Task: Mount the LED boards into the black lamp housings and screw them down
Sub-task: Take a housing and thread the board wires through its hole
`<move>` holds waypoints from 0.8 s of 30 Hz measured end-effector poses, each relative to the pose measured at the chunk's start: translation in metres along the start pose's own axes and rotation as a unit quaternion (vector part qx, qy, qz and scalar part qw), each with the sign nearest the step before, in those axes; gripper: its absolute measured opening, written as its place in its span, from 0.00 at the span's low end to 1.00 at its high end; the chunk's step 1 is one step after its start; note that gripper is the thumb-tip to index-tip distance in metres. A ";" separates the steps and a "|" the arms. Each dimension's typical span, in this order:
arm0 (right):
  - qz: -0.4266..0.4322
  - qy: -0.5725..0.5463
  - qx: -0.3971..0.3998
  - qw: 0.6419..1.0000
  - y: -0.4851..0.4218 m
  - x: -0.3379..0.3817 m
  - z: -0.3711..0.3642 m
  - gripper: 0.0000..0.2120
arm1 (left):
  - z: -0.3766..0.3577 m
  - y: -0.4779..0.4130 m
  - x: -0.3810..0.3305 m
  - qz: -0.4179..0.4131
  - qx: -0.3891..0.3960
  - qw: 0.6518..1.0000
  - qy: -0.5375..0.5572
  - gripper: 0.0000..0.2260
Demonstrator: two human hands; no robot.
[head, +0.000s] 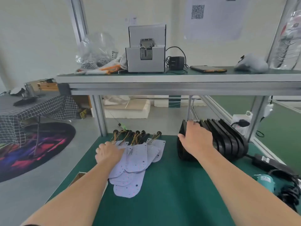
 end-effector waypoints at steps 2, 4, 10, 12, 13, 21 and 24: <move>-0.007 0.042 0.024 0.999 -0.009 0.000 0.002 0.19 | 0.000 -0.012 0.005 -0.019 0.032 0.999 0.014 0.27; -0.016 0.058 0.055 0.997 -0.016 -0.002 -0.001 0.11 | -0.001 -0.026 0.004 -0.058 0.050 0.996 0.033 0.21; 0.003 0.107 0.102 0.989 -0.025 0.001 -0.010 0.12 | -0.012 -0.053 -0.007 -0.105 0.110 0.988 -0.015 0.16; 0.012 0.121 0.102 0.987 -0.026 0.000 -0.012 0.13 | -0.014 -0.058 -0.008 -0.107 0.115 0.988 0.008 0.14; 0.012 0.128 0.105 0.986 -0.027 -0.001 -0.013 0.12 | -0.014 -0.059 -0.008 -0.104 0.109 0.988 0.026 0.14; -0.048 0.042 0.128 0.990 -0.013 -0.010 -0.006 0.07 | -0.002 -0.048 -0.012 -0.083 -0.005 0.939 0.335 0.06; -0.073 -0.008 0.121 0.990 0.002 -0.016 0.002 0.08 | 0.011 -0.036 -0.018 -0.104 -0.023 0.907 0.408 0.09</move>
Point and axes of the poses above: each hand's wrist, its own y-axis away from the middle knuckle, its own z-axis out of the back of the hand, x = y × z, the point moved 3 cm from there along -y, towards the middle knuckle, and after that the axes turned 11 degrees about x, right-handed, at the moved point
